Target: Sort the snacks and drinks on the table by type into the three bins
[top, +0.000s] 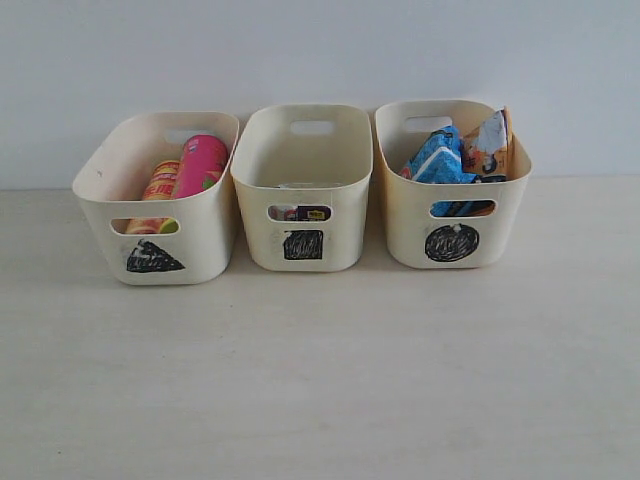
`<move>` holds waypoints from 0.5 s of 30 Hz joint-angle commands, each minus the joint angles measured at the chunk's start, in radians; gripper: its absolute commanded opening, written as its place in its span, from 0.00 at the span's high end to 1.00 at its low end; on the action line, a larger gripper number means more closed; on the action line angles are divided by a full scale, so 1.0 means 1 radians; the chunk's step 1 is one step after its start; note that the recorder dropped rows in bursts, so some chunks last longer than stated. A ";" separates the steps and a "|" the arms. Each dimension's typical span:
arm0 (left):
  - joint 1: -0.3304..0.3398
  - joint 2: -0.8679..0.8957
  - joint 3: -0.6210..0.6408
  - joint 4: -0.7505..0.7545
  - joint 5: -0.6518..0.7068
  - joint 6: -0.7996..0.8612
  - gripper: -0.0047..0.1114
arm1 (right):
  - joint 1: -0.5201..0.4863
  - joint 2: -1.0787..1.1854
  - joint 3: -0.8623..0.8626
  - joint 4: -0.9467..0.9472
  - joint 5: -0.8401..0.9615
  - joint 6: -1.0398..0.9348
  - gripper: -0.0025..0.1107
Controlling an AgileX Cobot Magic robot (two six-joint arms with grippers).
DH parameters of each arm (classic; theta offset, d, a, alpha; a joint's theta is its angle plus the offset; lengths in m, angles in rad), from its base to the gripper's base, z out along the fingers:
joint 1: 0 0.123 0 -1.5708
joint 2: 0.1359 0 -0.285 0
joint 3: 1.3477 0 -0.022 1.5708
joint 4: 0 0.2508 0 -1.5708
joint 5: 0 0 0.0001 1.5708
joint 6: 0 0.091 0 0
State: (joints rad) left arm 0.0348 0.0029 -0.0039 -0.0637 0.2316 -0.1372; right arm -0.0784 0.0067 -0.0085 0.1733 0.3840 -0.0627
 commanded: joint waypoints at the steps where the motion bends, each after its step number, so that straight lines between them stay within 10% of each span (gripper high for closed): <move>1: 0.001 -0.003 0.004 0.001 0.001 0.002 0.92 | 0.048 -0.007 0.008 -0.058 -0.043 0.014 0.98; 15: 0.001 -0.003 0.004 0.001 0.001 0.002 0.92 | 0.068 -0.007 0.008 -0.127 -0.043 0.024 0.98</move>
State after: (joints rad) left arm 0.0348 0.0029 -0.0039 -0.0637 0.2316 -0.1372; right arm -0.0099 0.0050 -0.0050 0.0560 0.3536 -0.0414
